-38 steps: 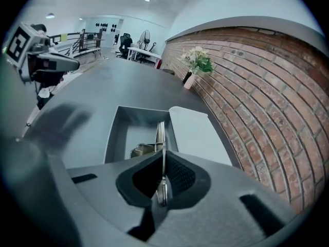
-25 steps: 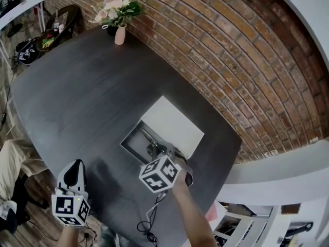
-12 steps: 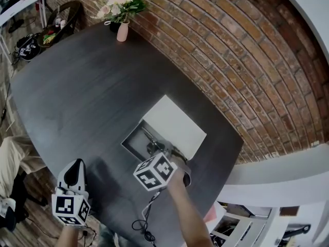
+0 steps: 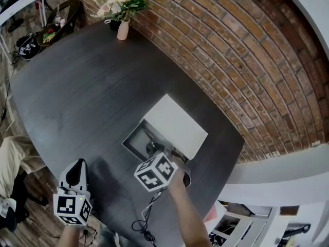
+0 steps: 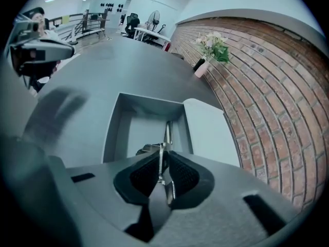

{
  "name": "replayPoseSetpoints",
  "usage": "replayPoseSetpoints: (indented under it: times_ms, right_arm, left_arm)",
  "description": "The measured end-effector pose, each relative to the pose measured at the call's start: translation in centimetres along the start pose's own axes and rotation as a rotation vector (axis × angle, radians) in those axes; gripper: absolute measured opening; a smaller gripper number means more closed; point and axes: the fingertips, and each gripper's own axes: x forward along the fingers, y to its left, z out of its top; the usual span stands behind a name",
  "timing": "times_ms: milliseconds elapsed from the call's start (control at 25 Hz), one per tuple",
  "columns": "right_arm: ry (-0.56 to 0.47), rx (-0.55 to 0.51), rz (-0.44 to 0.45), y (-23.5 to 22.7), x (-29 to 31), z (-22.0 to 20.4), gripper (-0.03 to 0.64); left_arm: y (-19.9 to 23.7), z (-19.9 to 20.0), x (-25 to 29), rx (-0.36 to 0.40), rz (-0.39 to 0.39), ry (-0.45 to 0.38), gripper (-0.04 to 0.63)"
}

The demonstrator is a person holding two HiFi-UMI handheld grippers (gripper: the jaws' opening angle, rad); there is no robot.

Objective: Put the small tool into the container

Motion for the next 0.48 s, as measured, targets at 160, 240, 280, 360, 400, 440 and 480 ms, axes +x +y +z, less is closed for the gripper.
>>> replayPoseSetpoints:
  times_ms: [160,240,280,360,400,440,480]
  right_arm:
    - [0.002,0.012,0.017,0.26,0.16,-0.01,0.057]
    - [0.003,0.013,0.028,0.39,0.21,0.0,0.061]
    - [0.003,0.016,0.036,0.48,0.25,-0.01,0.065]
    - [0.006,0.025,0.057,0.7,0.33,-0.05,0.074]
    - [0.008,0.03,0.068,0.8,0.37,-0.06,0.078]
    - [0.009,0.035,0.077,0.9,0.4,-0.06,0.082]
    - [0.008,0.041,0.086,0.98,0.43,-0.06,0.087]
  left_arm:
    - [0.21,0.01,-0.05,0.0,-0.002,-0.001,0.009]
    - [0.38,-0.03,-0.09,-0.002,-0.002,0.001,0.009]
    - [0.43,-0.07,-0.1,-0.003,-0.003,0.002,0.009]
    - [0.46,-0.22,-0.09,-0.002,-0.006,0.007,0.009]
    - [0.43,-0.3,-0.09,-0.002,-0.008,0.009,0.009]
    - [0.4,-0.36,-0.08,-0.002,-0.011,0.01,0.009]
    - [0.35,-0.39,-0.08,0.0,-0.013,0.01,0.009]
